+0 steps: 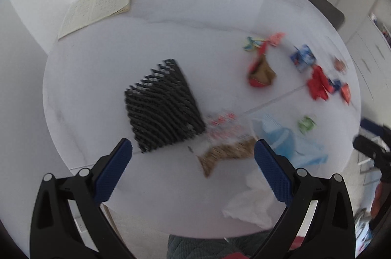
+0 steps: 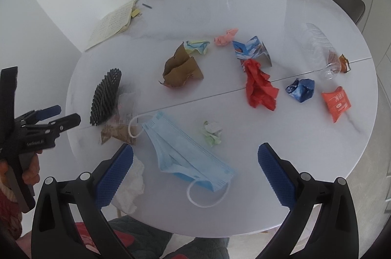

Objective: Collect trash
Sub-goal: 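Grasp the black mesh net with the left gripper while the right gripper grasps the brown paper bag, then carry the net and brown bag to the wastebasket and release both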

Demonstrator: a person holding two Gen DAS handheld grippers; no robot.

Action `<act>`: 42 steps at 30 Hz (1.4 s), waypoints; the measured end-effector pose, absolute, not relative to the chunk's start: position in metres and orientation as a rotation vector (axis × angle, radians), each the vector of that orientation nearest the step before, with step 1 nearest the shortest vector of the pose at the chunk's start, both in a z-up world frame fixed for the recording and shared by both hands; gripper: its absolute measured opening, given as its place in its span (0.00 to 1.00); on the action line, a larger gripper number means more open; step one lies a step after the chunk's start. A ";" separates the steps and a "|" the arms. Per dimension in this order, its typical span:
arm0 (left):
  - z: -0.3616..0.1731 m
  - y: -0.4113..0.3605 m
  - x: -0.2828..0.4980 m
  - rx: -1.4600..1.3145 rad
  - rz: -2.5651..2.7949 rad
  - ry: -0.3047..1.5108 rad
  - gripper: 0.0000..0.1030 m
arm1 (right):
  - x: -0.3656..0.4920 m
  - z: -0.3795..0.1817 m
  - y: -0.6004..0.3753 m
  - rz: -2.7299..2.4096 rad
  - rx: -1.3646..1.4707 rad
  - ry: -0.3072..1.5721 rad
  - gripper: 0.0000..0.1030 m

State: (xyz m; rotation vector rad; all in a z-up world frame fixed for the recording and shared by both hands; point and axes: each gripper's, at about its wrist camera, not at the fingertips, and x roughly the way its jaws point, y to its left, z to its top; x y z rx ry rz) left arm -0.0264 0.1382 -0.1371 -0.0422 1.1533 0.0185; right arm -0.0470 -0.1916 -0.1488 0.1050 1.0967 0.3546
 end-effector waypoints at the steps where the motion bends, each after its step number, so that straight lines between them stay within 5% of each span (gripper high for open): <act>1: -0.142 0.151 -0.018 -0.068 0.034 1.152 0.93 | -0.044 -0.149 -0.186 0.336 0.104 1.098 0.98; 16: -0.207 0.174 0.084 -0.161 0.143 1.336 0.91 | 0.002 -0.166 -0.123 0.205 0.161 1.129 0.98; 18: -0.217 0.167 0.092 -0.137 0.158 1.382 0.79 | 0.008 -0.169 -0.121 0.189 0.169 1.135 0.98; 21: -0.236 0.166 0.099 -0.130 0.165 1.473 0.41 | 0.019 -0.173 -0.118 0.164 0.170 1.146 0.98; 26: -0.235 0.170 0.100 -0.161 0.092 1.472 0.14 | 0.049 -0.185 -0.107 0.147 0.219 1.171 0.98; 32: -0.222 0.186 0.099 -0.186 0.021 1.430 0.13 | 0.095 -0.216 -0.091 0.083 0.337 1.236 0.98; 40: -0.183 0.203 0.085 -0.137 -0.029 1.303 0.13 | 0.107 -0.245 -0.094 -0.032 0.404 1.295 0.63; 42: -0.180 0.208 0.088 -0.127 -0.041 1.276 0.13 | 0.105 -0.246 -0.097 -0.027 0.417 1.287 0.62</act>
